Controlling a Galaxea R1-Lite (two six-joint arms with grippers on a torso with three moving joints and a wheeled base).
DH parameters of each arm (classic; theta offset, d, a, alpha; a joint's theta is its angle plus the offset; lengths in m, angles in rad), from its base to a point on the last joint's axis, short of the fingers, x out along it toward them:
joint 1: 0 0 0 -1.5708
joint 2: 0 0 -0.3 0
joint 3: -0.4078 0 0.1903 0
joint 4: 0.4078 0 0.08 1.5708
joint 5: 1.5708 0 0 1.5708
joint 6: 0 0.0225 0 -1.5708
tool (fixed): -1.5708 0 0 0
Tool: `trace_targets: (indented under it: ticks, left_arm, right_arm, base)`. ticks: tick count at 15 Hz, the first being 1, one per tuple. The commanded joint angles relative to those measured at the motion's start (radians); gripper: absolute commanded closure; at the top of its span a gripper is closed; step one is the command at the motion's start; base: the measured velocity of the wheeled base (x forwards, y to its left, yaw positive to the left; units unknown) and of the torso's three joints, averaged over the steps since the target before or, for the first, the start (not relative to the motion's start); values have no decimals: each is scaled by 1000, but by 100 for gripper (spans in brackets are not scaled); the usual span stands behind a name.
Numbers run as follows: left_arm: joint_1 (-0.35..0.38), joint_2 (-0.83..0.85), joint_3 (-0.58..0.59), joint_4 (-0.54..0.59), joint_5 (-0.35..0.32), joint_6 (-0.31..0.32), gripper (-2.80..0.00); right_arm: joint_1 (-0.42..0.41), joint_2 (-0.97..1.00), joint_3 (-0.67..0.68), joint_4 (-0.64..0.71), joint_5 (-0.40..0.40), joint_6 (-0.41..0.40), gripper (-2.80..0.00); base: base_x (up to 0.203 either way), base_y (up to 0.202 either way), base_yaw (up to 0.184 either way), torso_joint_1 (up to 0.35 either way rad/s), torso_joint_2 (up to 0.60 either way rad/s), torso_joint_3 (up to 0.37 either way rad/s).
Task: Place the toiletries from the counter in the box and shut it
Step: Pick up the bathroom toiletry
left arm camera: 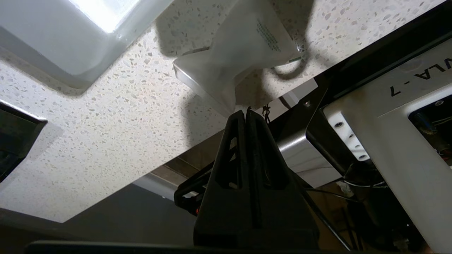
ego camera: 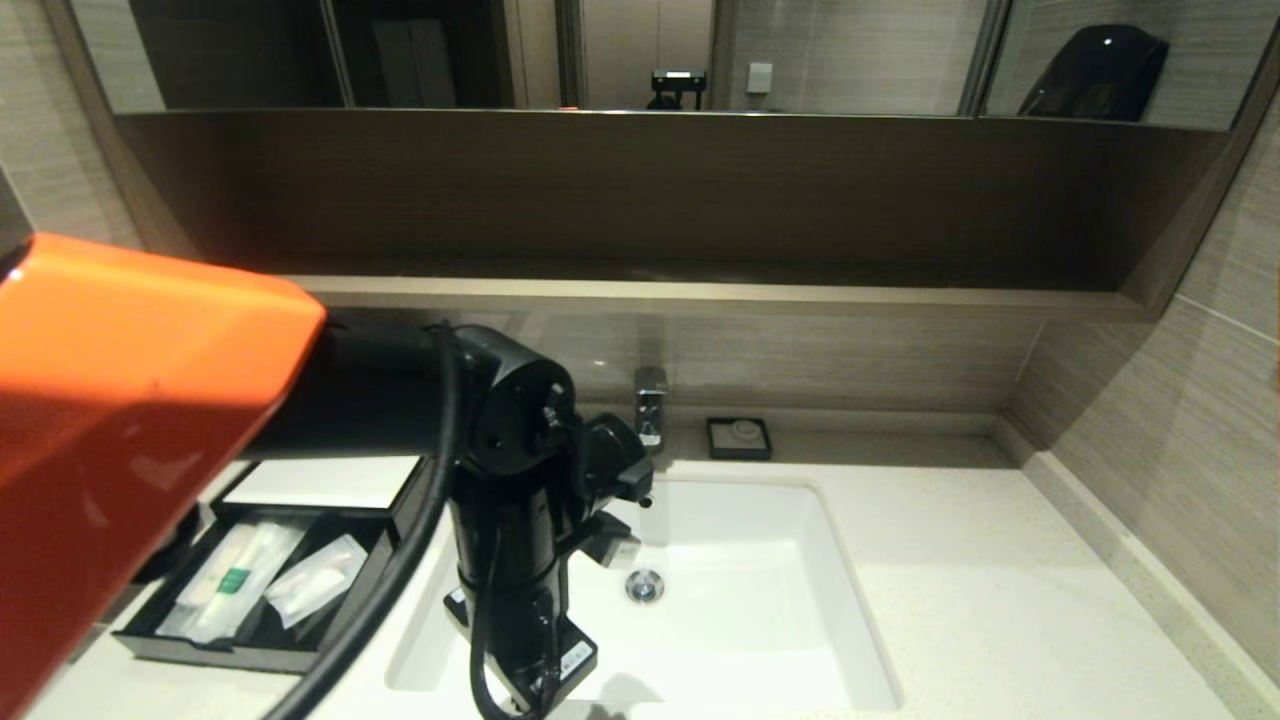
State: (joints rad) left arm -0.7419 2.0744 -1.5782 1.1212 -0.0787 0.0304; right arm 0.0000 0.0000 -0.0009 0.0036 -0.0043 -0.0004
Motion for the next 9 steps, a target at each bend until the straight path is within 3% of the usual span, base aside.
trace_targets:
  ticks: [1,9]
  left_arm:
    - [-7,51,-32,46,-2,-4,0]
    - [-27,101,-34,85,0,-43,0]
  right_arm:
    - [0,0,1,0,0,0,0]
    - [0,0,-1,0,0,0,0]
  base:
    - [0,0,0,0,0,0]
    - [0,0,0,0,0,0]
